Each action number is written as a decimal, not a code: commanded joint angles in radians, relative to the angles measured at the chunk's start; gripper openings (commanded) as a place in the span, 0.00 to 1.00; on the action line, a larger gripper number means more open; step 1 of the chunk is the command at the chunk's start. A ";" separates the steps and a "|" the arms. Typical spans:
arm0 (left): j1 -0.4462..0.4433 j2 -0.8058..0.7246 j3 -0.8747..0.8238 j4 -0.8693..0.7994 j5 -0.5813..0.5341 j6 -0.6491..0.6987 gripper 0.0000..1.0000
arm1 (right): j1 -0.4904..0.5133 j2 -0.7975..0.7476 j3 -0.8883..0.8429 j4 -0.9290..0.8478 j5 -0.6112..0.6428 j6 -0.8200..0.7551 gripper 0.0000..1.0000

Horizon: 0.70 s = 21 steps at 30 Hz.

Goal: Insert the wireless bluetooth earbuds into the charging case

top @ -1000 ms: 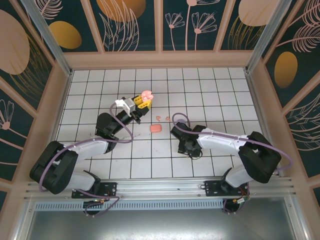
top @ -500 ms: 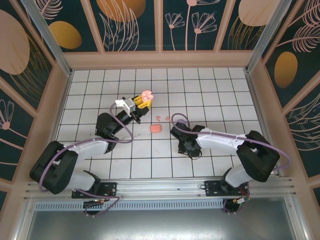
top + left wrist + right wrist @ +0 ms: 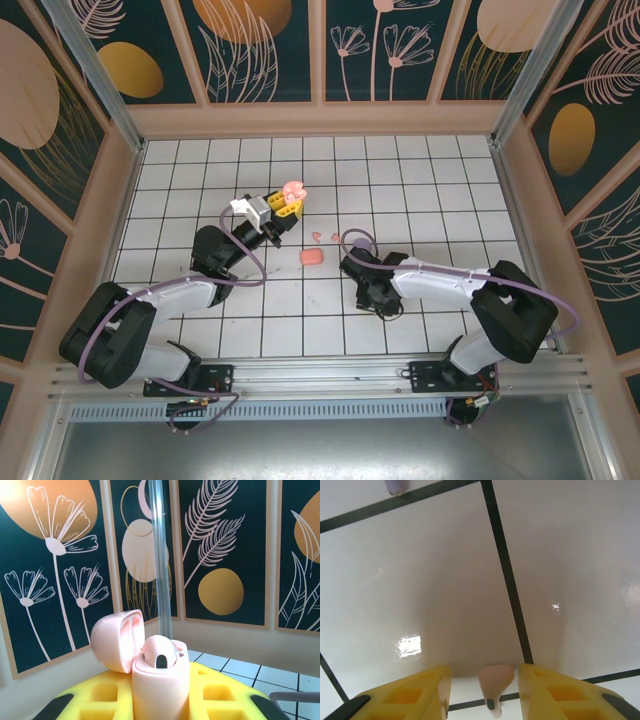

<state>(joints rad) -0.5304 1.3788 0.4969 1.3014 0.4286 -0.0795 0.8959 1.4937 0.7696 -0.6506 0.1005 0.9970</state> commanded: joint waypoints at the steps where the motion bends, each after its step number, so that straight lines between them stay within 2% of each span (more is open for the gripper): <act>1: -0.005 -0.008 0.004 0.029 -0.007 0.016 0.00 | 0.011 0.016 -0.018 0.003 -0.007 -0.006 0.39; 21: -0.004 -0.008 0.008 0.024 -0.002 0.017 0.00 | -0.001 0.061 -0.027 0.011 0.039 -0.026 0.36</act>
<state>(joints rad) -0.5304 1.3788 0.4969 1.3010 0.4286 -0.0795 0.8993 1.5108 0.7654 -0.6334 0.1078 0.9924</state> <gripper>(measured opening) 0.213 0.363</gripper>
